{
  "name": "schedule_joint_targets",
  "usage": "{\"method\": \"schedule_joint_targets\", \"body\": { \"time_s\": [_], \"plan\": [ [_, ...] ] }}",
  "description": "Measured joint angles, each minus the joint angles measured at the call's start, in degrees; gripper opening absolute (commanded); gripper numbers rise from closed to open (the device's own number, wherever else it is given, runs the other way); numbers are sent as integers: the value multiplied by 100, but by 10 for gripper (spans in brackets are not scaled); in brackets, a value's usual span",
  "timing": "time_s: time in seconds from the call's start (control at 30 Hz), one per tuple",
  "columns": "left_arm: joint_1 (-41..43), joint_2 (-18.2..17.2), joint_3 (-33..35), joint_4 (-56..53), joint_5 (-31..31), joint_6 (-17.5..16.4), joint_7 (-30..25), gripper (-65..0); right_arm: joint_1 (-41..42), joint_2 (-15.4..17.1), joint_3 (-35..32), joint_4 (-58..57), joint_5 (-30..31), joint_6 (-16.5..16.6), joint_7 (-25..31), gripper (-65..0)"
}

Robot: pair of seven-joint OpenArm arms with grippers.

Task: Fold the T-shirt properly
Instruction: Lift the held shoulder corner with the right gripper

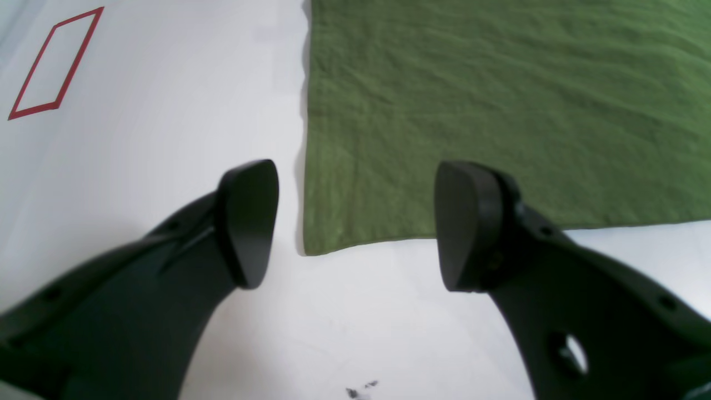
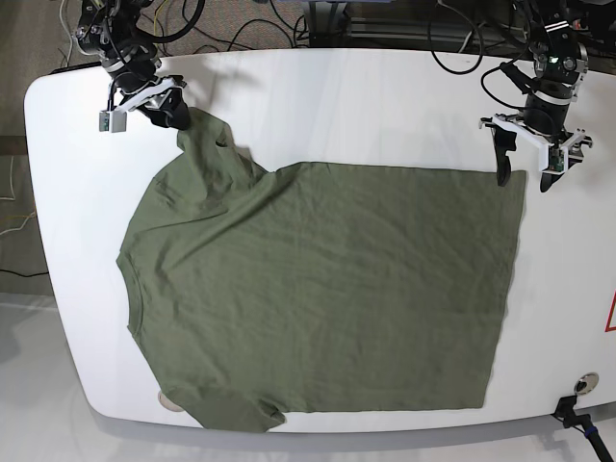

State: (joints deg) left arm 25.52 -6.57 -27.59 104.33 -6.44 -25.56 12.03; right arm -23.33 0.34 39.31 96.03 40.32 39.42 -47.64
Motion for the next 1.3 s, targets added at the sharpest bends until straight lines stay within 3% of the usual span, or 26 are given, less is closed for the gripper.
{"method": "schedule_joint_targets", "body": {
  "time_s": [0.17,0.23,1.03,1.3],
  "plan": [
    [0,0,0,0,-2,0,0,-241,-4,-2,-4,0,4,0,-2,-201],
    [0,0,0,0,0,0,0,-241,-2,0,-4,0,31,2,2,-168],
    [2,-15,0,-2,20,2,0,-241,236,-162,-581,-63,22,0,74,-174],
    [0,-13,0,-4,20,-2,0,-241,463,-173,-713,-481,136,7,138,-357]
  ]
}}
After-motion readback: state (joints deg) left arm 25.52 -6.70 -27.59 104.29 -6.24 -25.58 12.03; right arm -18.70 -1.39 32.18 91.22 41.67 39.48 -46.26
